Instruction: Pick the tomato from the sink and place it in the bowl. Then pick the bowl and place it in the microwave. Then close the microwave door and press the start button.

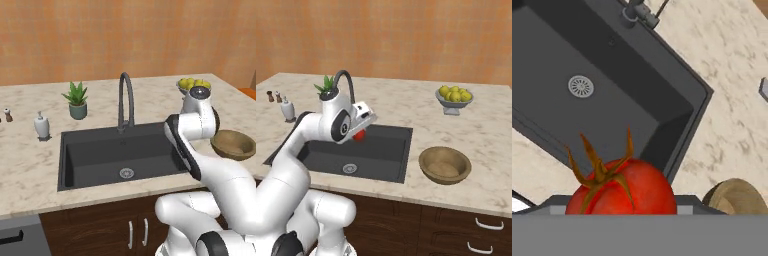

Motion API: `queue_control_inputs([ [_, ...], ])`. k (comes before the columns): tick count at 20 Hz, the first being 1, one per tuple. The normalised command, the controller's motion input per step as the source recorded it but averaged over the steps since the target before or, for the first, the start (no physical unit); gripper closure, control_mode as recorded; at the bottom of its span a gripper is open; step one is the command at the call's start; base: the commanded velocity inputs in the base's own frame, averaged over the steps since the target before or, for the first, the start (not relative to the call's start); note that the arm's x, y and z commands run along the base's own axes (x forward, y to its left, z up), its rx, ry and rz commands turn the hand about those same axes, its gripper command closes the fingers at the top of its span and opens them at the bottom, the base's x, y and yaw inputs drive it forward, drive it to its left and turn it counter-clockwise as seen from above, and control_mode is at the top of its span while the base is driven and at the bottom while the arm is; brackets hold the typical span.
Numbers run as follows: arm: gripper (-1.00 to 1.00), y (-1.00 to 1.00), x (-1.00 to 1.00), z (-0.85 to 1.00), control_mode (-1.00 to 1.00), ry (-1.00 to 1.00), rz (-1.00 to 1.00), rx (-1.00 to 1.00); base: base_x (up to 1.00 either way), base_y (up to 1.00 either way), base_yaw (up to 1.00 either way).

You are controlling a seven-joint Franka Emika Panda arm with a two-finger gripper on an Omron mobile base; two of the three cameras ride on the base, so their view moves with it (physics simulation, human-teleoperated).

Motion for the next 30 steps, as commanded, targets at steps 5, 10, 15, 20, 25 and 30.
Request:
queue_control_inputs([
  [5,1.0,-0.66,-0.06,0.3,-1.0,0.18,-0.37,0.11,0.0,0.0,0.0],
  [10,1.0,-0.81,0.0,0.0,-1.0,0.02,-0.19,0.16,0.0,0.0,0.0],
  [15,1.0,-0.63,0.0,-0.13,-1.0,0.0,-0.1,0.13,0.0,0.0,0.0],
  [20,1.0,-0.59,0.0,-0.28,-1.0,0.0,-0.09,0.06,0.0,0.0,0.0],
  [25,1.0,-0.6,0.0,-0.14,-1.0,0.0,-0.09,0.09,0.0,0.0,0.0],
  [30,1.0,-0.45,0.2,-0.12,-1.0,0.0,0.0,0.13,0.0,0.0,0.0],
])
